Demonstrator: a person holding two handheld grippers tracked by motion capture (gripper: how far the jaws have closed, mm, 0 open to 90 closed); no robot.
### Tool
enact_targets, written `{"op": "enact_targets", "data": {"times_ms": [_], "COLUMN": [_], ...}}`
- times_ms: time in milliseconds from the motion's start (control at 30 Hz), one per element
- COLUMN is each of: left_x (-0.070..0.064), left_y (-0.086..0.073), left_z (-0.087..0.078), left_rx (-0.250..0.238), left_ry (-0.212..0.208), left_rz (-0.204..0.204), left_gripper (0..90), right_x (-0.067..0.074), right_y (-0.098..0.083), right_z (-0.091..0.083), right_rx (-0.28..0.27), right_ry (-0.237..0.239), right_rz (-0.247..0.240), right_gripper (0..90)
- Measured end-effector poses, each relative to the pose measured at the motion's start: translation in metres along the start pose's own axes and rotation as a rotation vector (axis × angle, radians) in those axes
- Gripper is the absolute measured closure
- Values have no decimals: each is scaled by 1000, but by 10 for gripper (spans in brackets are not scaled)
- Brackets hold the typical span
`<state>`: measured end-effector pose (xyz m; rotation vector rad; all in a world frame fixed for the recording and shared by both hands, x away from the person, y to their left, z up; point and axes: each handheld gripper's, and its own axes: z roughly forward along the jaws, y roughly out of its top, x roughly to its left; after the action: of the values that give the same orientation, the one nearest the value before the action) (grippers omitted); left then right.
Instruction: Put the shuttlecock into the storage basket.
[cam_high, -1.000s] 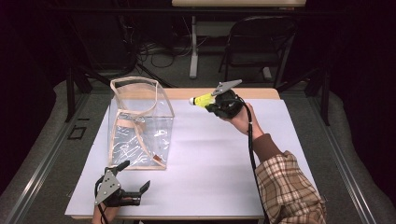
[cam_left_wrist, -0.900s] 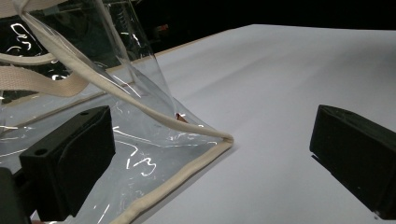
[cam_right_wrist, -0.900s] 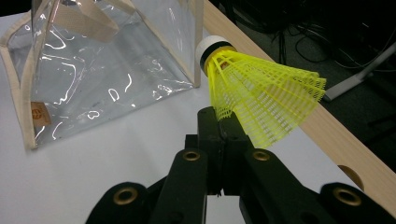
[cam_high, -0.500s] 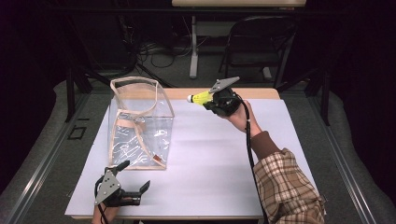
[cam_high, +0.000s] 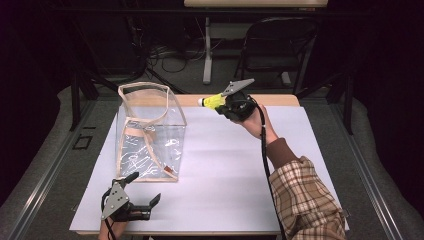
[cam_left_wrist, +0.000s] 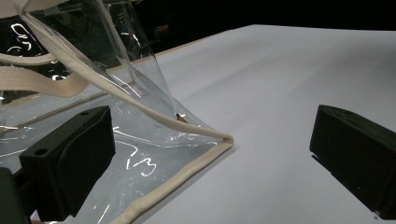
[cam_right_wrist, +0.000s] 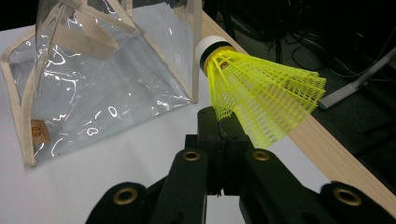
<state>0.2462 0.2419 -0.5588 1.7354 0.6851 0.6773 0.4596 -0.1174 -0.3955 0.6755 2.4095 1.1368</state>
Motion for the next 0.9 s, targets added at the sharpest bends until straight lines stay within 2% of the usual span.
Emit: {"op": "enact_targets", "data": {"times_ms": [900], "left_x": [0], "left_y": [0], "left_z": [0], "left_rx": [0], "left_ry": [0], "left_rz": [2], "left_gripper": [1], "right_x": [2], "right_y": [22], "right_z": [1], "right_rx": [-24], "right_ry": [-3], "right_rz": [-15], "right_gripper": [900]}}
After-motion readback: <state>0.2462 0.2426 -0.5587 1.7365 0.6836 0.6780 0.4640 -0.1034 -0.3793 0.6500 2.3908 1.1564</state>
